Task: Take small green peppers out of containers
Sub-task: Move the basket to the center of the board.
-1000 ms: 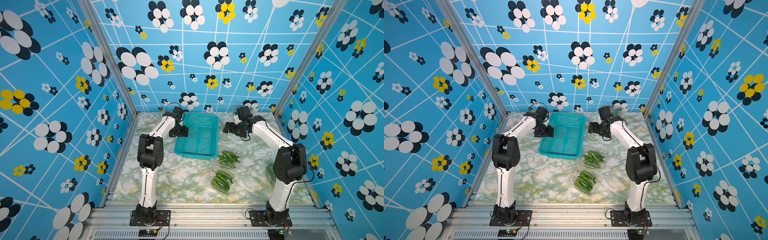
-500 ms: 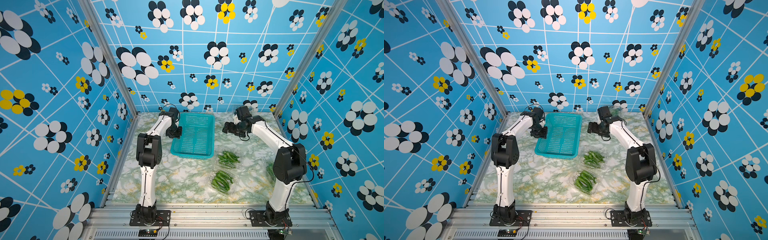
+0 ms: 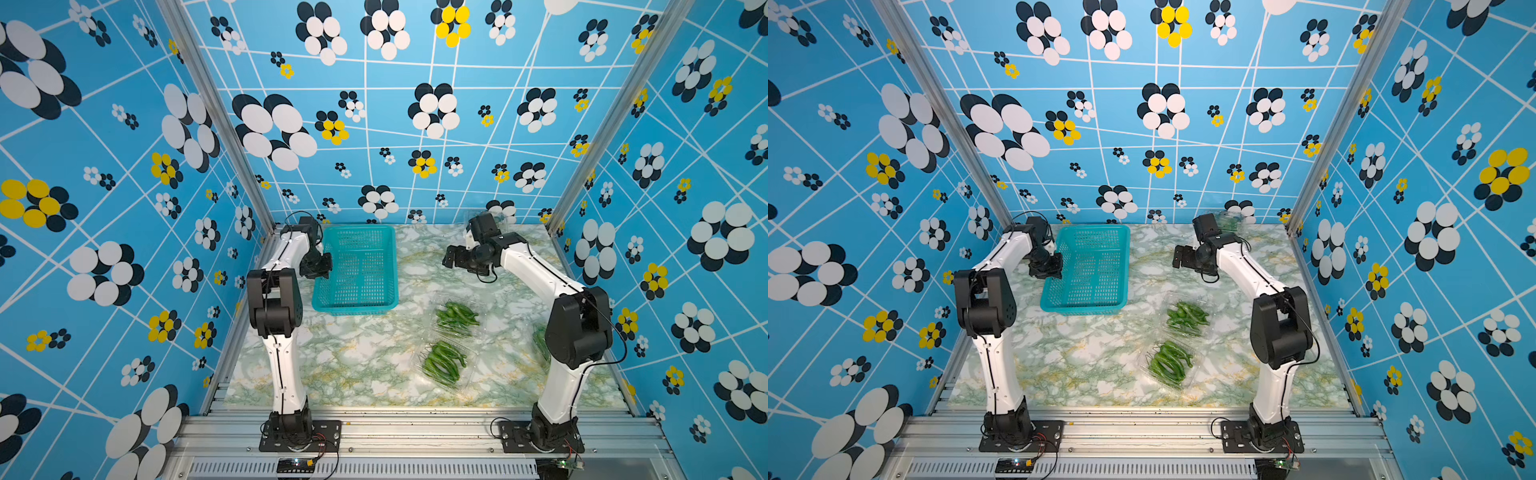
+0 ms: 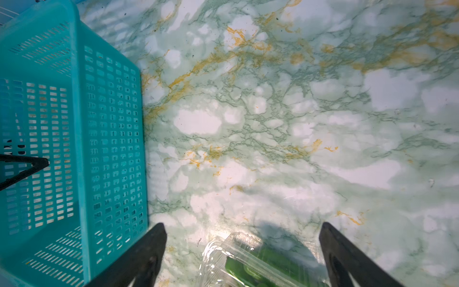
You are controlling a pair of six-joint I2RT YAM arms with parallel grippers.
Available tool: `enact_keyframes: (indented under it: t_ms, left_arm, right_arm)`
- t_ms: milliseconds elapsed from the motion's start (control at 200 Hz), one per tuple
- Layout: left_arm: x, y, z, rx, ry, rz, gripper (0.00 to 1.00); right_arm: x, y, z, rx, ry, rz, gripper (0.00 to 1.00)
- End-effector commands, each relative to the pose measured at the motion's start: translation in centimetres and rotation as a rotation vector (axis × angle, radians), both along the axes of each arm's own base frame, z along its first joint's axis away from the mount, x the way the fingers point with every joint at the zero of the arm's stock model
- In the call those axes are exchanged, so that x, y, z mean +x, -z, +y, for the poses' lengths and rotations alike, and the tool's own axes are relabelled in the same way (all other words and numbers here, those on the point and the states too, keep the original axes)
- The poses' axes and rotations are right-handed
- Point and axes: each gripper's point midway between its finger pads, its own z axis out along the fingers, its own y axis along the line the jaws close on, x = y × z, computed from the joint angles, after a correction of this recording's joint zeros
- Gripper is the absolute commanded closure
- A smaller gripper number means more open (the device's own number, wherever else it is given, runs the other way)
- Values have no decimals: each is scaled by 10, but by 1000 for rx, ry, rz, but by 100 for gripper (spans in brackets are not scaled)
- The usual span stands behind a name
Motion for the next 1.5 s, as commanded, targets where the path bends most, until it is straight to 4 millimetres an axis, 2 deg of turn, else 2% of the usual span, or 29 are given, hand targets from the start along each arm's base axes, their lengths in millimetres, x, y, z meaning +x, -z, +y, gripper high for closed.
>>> enact_keyframes:
  t_ms: [0, 105, 175, 400, 455, 495, 560, 580, 630, 710, 764, 904, 1019, 1024, 1039, 1154, 1249, 1264, 1334, 1499]
  left_arm:
    - [-19, -6, 30, -15, -48, 26, 75]
    - [-25, -11, 59, 11, -75, 19, 75]
    - [-29, -14, 75, 5, -89, 21, 71]
    - [-39, -19, 127, 22, -193, 38, 71]
    - [-40, -17, 132, 18, -210, 42, 68]
    - [-40, -16, 133, 14, -220, 41, 63]
    - [-37, -19, 128, 1, -227, 23, 58]
    - [-35, -20, 126, -4, -226, 12, 52]
    - [-31, -25, 122, 0, -225, -19, 47]
    - [-25, -37, 114, 7, -202, -66, 45]
    - [-23, -46, 111, 31, -194, -86, 39]
    - [-20, -72, 103, 60, -177, -149, 33]
    - [-22, -93, 92, 69, -163, -188, 33]
    - [-22, -94, 92, 70, -163, -191, 33]
    - [-22, -98, 89, 73, -160, -200, 33]
    - [-24, -122, 69, 100, -115, -269, 31]
    - [-27, -123, 56, 100, -101, -253, 30]
    - [-29, -133, 53, 99, -97, -271, 30]
    - [-34, -140, 39, 90, -79, -277, 30]
    - [-43, -155, -13, 48, -2, -310, 30]
  right_arm:
    - [-3, 1, 3, -14, -14, -7, 2]
    - [-4, 3, 3, -24, -22, 5, 2]
    - [-6, 4, 2, -38, -32, 18, 2]
    - [-13, 3, -6, -92, -49, 29, 1]
    - [-15, 3, -7, -100, -54, 32, 1]
    - [-16, 5, -8, -105, -59, 35, 1]
    - [-17, 5, -9, -114, -66, 39, 1]
    - [-17, 5, -9, -115, -67, 39, 1]
    - [-18, 5, -11, -124, -70, 40, 1]
    - [-19, 3, -13, -136, -79, 30, 1]
    - [-21, 1, -16, -152, -80, 22, 1]
    - [-22, -9, -22, -186, -84, -14, 1]
    - [-23, -23, -26, -188, -68, -46, 1]
    - [-26, -18, -27, -191, -69, -35, 1]
    - [-29, -14, -28, -194, -67, -23, 1]
    - [-37, -21, -31, -180, -47, -33, 1]
    - [-43, -25, -34, -181, -40, -30, 1]
    - [-44, -26, -35, -184, -37, -28, 1]
    - [-50, -27, -41, -200, -24, -25, 1]
    - [-69, -26, -52, -182, 4, -11, 1]
